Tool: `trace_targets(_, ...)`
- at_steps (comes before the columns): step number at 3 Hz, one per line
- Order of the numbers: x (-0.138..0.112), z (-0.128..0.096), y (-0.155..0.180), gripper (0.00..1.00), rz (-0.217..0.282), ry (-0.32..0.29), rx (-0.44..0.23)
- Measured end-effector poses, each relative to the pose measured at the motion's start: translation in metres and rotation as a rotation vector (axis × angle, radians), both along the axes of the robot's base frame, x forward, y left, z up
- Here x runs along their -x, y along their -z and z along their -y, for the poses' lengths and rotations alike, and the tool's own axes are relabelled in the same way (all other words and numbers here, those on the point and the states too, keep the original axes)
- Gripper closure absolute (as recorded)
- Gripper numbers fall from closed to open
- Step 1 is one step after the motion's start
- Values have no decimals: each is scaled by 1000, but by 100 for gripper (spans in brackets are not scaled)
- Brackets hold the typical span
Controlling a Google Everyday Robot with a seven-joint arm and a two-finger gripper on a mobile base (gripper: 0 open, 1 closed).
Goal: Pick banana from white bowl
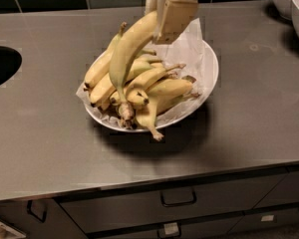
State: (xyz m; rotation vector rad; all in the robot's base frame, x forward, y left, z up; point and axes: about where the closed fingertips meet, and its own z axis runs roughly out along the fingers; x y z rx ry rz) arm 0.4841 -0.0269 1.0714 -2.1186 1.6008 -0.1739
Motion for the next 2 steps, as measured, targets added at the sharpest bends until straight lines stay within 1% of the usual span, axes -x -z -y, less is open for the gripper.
trace_targets(1, 6, -11, -17, 100, 30, -25, -13)
trace_targets(2, 6, -11, -17, 100, 30, -25, -13)
